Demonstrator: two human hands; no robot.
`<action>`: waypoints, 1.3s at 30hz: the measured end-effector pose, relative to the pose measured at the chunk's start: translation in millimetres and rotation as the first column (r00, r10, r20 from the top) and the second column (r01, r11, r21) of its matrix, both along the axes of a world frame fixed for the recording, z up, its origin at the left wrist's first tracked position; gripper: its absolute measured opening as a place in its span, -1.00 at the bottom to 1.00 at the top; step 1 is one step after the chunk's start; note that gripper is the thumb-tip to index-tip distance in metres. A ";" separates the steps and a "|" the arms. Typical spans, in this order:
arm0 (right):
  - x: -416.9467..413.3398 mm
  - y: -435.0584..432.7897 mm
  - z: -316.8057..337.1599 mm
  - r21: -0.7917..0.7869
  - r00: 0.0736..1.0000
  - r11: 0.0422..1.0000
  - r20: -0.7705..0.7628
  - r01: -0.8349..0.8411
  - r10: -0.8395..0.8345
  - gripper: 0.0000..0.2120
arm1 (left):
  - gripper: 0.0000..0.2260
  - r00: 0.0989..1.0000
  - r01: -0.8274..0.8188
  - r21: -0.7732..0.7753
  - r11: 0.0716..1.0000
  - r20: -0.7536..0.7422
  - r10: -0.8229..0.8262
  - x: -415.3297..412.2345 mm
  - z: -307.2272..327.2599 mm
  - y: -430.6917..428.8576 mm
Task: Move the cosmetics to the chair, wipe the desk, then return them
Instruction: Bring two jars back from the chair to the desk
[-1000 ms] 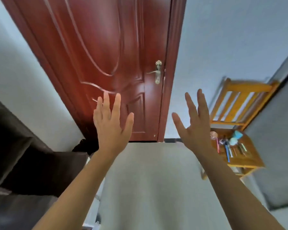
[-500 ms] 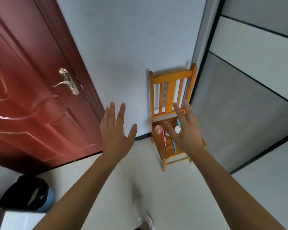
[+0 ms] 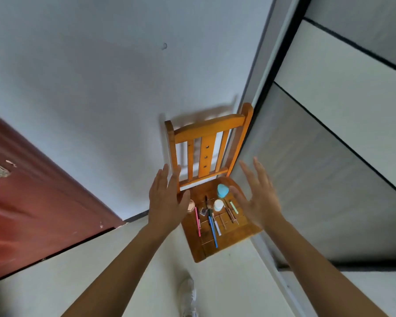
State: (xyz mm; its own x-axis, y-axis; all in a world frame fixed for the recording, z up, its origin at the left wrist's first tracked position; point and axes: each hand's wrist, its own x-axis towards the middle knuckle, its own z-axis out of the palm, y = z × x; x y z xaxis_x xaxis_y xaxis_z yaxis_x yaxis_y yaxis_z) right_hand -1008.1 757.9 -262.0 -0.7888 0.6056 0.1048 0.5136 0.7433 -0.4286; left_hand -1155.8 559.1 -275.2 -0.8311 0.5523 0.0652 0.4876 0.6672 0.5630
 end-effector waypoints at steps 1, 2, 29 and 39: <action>-8.1 9.1 -3.2 -0.012 1.000 1.000 0.020 0.007 -0.006 -0.34 | -0.36 1.000 0.000 -0.017 1.000 0.008 0.000 -10.0 -4.9 12.0; -15.1 17.4 -8.1 -0.024 0.999 1.000 0.039 0.008 -0.007 -0.35 | -0.37 1.000 0.001 -0.025 1.000 0.015 0.000 -17.8 -10.4 22.9; -131.8 165.0 -422.0 -0.231 0.871 0.962 0.434 -0.142 0.233 -0.25 | -0.38 0.884 -0.228 -0.376 0.898 0.306 0.352 -51.3 -405.0 137.8; -129.3 163.3 -452.1 -0.230 0.935 0.969 0.314 -0.092 0.164 -0.28 | -0.38 0.863 -0.312 -0.251 0.916 0.328 0.384 -49.6 -440.5 128.9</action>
